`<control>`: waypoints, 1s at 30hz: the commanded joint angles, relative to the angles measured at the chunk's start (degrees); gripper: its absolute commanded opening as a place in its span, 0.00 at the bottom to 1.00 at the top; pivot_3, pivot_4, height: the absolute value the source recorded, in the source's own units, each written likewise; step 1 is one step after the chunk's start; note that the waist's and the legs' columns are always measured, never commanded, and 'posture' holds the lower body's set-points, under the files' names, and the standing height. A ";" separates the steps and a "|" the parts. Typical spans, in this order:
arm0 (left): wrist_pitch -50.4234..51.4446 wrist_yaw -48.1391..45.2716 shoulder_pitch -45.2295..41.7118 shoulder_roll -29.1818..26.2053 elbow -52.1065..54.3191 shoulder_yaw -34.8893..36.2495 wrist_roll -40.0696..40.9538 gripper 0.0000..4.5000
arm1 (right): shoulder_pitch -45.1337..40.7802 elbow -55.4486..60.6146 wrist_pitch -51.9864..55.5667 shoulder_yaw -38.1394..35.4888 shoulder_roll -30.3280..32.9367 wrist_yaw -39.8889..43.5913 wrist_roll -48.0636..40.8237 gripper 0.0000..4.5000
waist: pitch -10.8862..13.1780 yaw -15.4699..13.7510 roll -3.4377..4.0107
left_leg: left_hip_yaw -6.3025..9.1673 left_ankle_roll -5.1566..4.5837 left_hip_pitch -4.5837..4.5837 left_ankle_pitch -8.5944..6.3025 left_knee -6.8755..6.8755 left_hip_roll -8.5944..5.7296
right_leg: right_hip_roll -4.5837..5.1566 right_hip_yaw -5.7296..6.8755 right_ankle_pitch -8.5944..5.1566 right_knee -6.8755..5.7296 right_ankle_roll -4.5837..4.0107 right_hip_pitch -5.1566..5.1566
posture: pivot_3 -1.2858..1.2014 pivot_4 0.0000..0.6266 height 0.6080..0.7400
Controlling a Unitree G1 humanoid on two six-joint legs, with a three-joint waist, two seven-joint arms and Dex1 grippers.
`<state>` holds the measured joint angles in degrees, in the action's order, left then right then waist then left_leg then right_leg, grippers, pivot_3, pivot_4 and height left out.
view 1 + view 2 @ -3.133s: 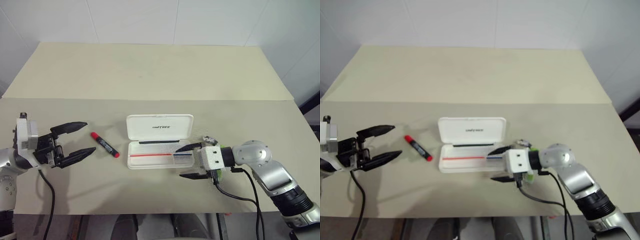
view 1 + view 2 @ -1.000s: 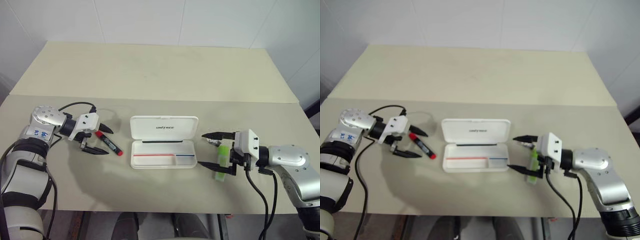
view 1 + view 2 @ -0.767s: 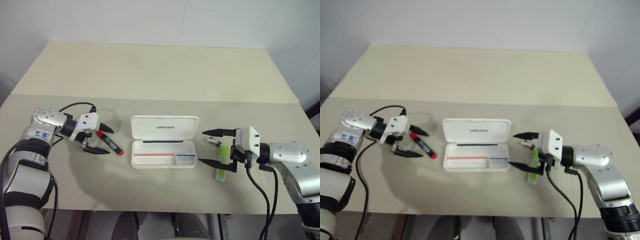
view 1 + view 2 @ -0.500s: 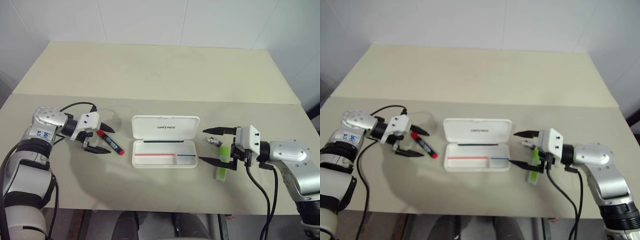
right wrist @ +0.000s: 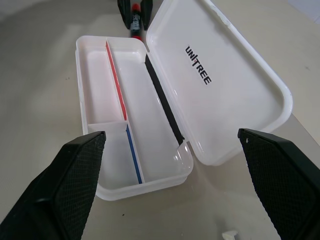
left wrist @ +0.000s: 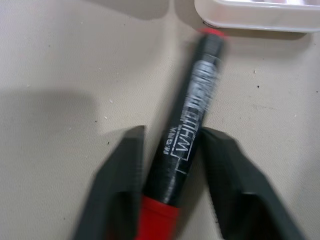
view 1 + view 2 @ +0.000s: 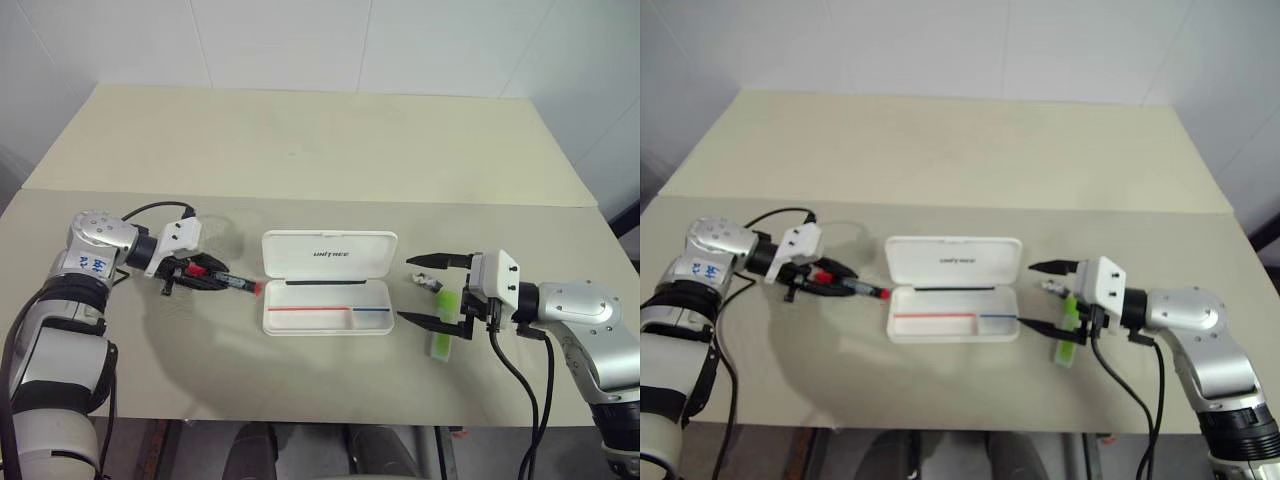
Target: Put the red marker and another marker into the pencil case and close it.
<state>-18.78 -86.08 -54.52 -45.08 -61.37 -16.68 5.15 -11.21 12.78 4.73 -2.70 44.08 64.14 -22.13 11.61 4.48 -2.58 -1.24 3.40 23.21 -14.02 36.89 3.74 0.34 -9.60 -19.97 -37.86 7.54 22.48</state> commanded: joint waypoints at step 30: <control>35.72 5.59 7.79 -4.06 40.28 23.80 18.01 0.13 | -2.73 -4.82 -3.29 -3.20 2.11 2.02 -0.16 1.00 | 0.00 0.14 0.00 | 0.08 0.00 0.06 0.00 0.12 0.02 | 0.01 0.03 0.02 -0.07 0.04 -0.01 | 0.52 0.24 1.00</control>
<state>14.24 -81.72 -45.96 -47.75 -24.99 4.16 20.36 -13.16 8.11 2.66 -3.26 44.91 65.65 -21.89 11.62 4.62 -2.58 -1.16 3.40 23.27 -14.02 37.01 3.75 0.35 -9.57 -19.94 -37.93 7.59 22.46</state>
